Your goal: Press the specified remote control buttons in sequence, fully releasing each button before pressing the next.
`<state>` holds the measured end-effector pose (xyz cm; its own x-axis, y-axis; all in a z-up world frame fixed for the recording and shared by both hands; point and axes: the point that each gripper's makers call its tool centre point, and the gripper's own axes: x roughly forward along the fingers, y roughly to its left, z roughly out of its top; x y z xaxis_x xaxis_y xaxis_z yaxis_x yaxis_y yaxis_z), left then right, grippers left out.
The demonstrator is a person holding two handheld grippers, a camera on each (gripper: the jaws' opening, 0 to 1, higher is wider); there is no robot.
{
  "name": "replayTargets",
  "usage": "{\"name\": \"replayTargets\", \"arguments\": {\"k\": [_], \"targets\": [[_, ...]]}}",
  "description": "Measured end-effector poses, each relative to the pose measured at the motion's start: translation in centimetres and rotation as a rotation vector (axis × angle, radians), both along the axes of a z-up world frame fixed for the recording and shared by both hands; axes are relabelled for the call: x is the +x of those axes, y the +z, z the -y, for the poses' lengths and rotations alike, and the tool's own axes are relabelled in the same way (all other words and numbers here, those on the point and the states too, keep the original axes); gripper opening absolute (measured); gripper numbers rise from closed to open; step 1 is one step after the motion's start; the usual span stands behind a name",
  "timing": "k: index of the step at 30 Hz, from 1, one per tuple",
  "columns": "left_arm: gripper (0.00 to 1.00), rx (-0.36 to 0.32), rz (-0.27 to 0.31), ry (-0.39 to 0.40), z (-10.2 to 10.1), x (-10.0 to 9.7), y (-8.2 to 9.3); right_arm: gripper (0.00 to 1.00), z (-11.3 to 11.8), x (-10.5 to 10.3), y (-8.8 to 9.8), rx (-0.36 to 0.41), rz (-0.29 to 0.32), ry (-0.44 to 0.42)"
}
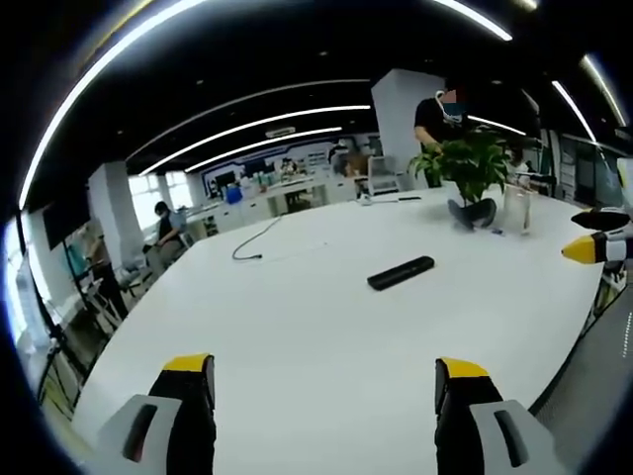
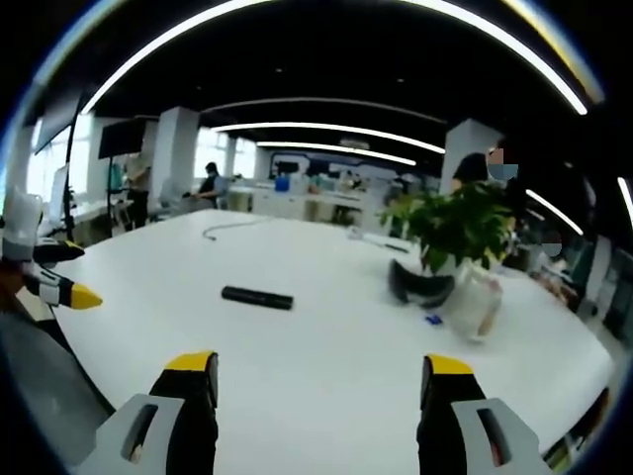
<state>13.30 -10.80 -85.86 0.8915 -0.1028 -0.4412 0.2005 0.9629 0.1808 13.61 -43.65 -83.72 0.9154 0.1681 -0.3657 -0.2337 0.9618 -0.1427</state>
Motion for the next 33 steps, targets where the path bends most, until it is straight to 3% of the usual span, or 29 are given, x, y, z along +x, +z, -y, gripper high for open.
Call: {"name": "replayTargets", "arguments": {"k": [3, 7, 12, 16, 23, 33], "targets": [[0.9, 0.036, 0.004, -0.034, 0.4, 0.5, 0.5, 0.82, -0.3, -0.1, -0.2, 0.0, -0.013, 0.015], [0.86, 0.031, 0.0, -0.09, 1.6, 1.7, 1.2, 0.81, -0.5, -0.1, -0.3, 0.002, -0.016, 0.025], [0.8, 0.067, 0.0, -0.171, 3.1, 4.4, 2.0, 0.78, -0.2, 0.1, -0.5, 0.008, -0.028, 0.027], [0.79, 0.07, -0.034, -0.226, 4.2, 6.4, 2.0, 0.77, 0.2, 0.2, -0.6, 0.024, -0.035, 0.019], [0.74, 0.1, -0.091, -0.348, 6.4, 10.7, 1.0, 0.72, 0.2, 0.2, -0.8, 0.025, -0.039, 0.021], [0.73, 0.152, -0.166, -0.526, 8.7, 15.3, -1.3, 0.71, 0.6, 0.5, -0.9, 0.023, -0.045, 0.008]]}}
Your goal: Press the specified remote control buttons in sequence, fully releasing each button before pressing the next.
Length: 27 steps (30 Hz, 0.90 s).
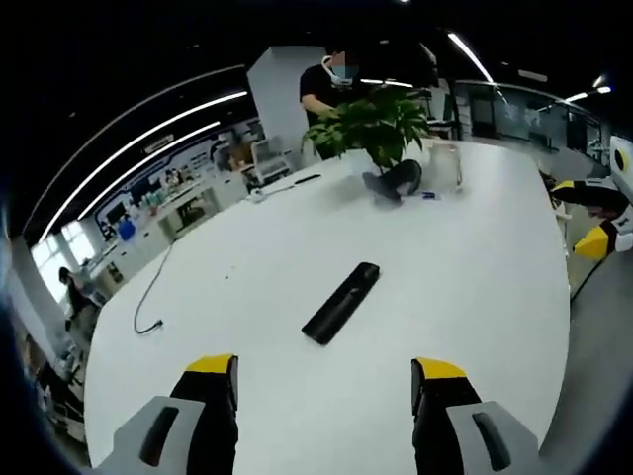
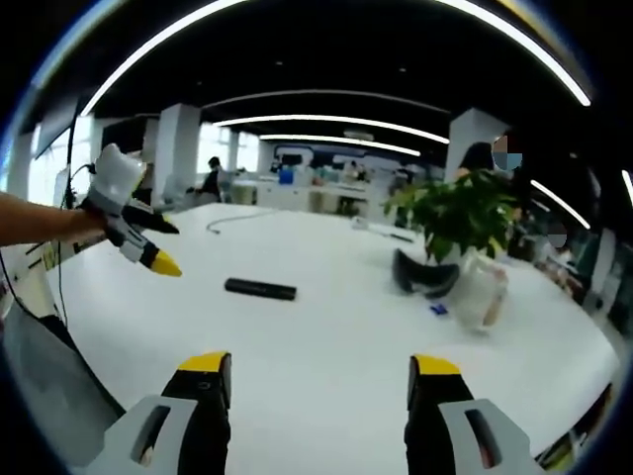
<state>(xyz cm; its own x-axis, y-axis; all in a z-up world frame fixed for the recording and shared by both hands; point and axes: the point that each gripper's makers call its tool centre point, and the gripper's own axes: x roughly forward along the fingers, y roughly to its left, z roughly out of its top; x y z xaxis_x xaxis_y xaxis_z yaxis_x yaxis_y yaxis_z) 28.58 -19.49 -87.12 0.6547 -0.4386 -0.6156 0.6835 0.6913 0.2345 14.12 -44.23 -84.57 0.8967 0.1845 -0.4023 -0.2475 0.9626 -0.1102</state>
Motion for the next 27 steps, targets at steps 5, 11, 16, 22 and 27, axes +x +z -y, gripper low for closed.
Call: {"name": "replayTargets", "arguments": {"k": [5, 11, 16, 22, 27], "targets": [[0.72, -0.046, 0.0, -0.071, 0.8, 2.6, -0.4, 0.71, 0.4, 0.1, 0.1, -0.007, 0.002, -0.015], [0.65, -0.055, 0.003, -0.149, 2.1, 4.9, -1.0, 0.7, 0.6, 0.1, -0.1, -0.016, 0.0, -0.03], [0.56, -0.052, -0.008, -0.226, 3.8, 6.7, -2.3, 0.7, 0.6, 0.0, -0.5, -0.025, -0.02, -0.031], [0.53, 0.011, -0.102, -0.298, 4.4, 7.1, -5.3, 0.7, 0.5, 0.0, -1.0, -0.033, -0.041, -0.031], [0.5, 0.042, -0.164, -0.321, 4.6, 7.6, -7.2, 0.69, 0.5, -0.1, -1.2, -0.039, -0.048, -0.028]]}}
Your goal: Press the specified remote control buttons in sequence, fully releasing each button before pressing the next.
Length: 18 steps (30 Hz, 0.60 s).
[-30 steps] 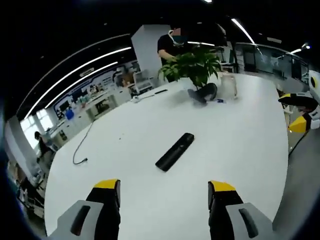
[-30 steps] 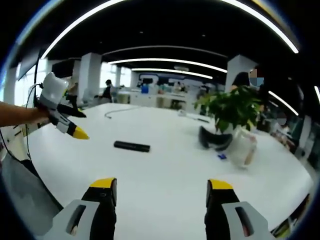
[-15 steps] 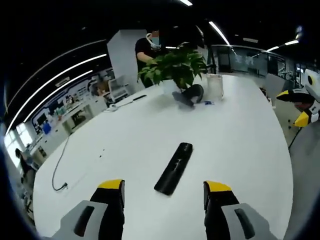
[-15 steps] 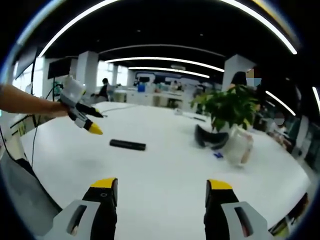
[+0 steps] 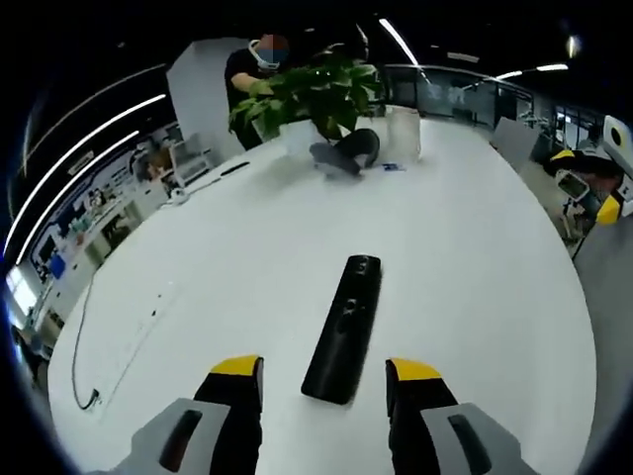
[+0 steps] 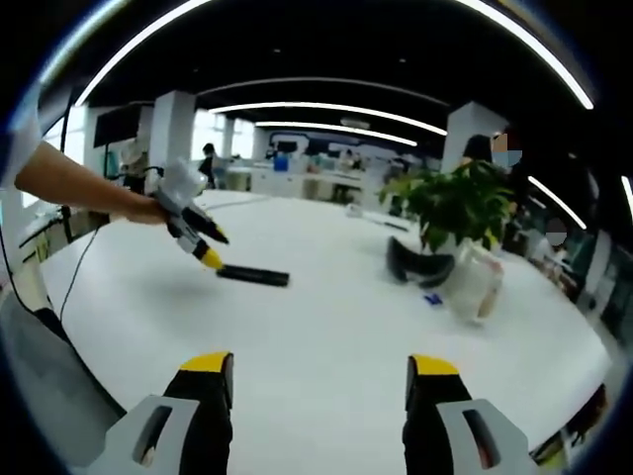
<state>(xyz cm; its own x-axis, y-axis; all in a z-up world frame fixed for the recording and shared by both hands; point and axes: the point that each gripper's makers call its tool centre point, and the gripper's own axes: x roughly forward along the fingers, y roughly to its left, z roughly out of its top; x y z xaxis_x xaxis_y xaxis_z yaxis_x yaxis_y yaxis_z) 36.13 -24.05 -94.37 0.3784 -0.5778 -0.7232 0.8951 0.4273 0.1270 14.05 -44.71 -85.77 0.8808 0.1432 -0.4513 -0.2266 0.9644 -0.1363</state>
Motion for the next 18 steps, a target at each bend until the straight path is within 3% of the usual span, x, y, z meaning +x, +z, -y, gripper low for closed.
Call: {"name": "replayTargets", "arguments": {"k": [10, 12, 13, 16, 18], "targets": [[0.4, 0.081, -0.058, -0.038, -0.2, 0.4, -2.8, 0.69, 0.0, 0.0, -0.2, -0.007, -0.006, -0.001], [0.39, 0.056, -0.118, 0.0, -0.2, 0.2, -3.1, 0.69, 0.0, 0.0, -0.2, -0.008, -0.008, -0.003], [0.38, 0.051, -0.107, -0.014, -0.1, 0.6, -3.0, 0.69, 0.0, 0.0, -0.2, -0.009, -0.008, -0.004], [0.33, 0.027, -0.164, -0.023, 0.2, 0.1, -3.2, 0.69, 0.1, 0.0, -0.2, -0.011, -0.007, -0.004], [0.29, 0.03, -0.148, -0.021, 0.0, 0.4, -3.2, 0.69, 0.1, 0.0, -0.2, -0.013, -0.008, -0.003]]}}
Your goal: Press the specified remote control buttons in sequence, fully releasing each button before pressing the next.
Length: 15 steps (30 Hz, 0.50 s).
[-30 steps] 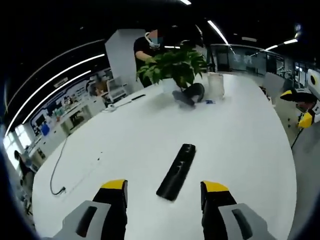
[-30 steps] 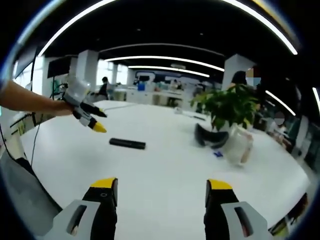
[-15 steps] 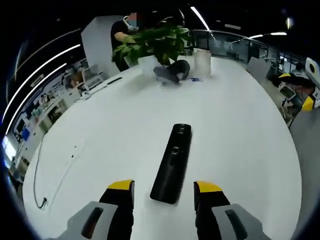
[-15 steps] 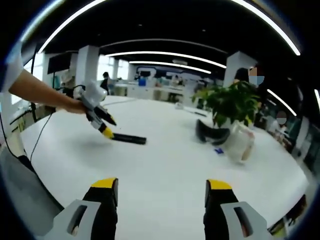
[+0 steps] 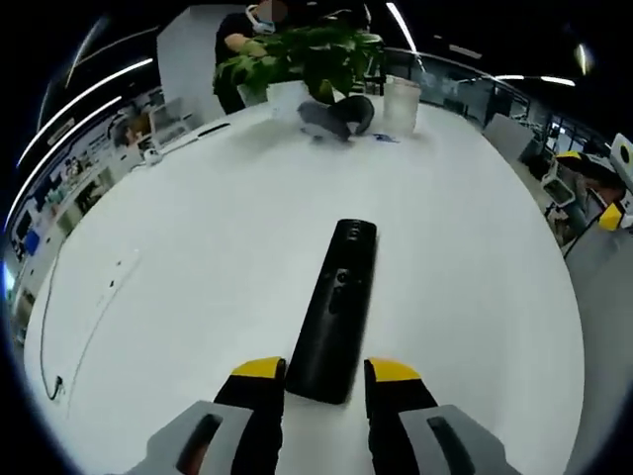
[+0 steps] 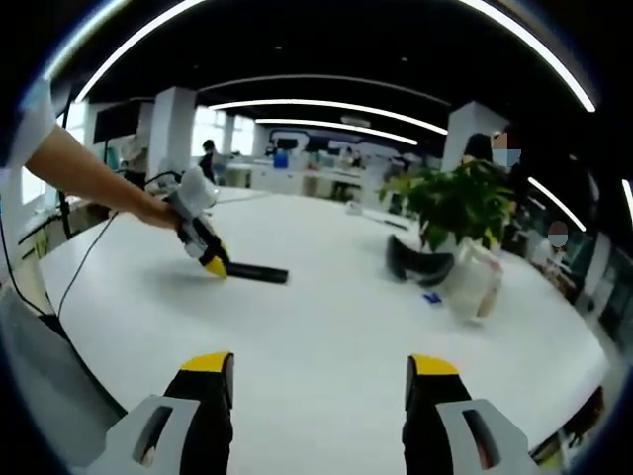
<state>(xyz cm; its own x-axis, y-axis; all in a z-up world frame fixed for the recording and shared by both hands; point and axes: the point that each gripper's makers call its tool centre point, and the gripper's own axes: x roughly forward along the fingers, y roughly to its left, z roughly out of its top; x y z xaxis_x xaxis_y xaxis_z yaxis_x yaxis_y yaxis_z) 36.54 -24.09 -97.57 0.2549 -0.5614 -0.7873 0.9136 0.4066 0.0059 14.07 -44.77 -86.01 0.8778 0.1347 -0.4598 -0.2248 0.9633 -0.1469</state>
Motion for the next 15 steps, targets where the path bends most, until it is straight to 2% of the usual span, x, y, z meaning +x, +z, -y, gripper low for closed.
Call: {"name": "replayTargets", "arguments": {"k": [1, 6, 10, 15], "targets": [[0.26, -0.002, -0.009, -0.01, 0.1, -0.3, -0.1, 0.69, 0.0, 0.0, 0.0, 0.0, 0.0, 0.0], [0.25, -0.001, -0.006, 0.009, 0.3, -0.6, -0.4, 0.69, -0.1, 0.0, 0.1, 0.001, 0.002, 0.004], [0.23, 0.005, -0.004, -0.014, 0.3, -0.9, -0.4, 0.69, -0.2, -0.1, 0.0, -0.001, 0.001, 0.007], [0.22, 0.052, -0.015, -0.057, 0.1, -2.0, -0.4, 0.69, -0.3, -0.1, 0.3, -0.004, 0.012, 0.008]]}}
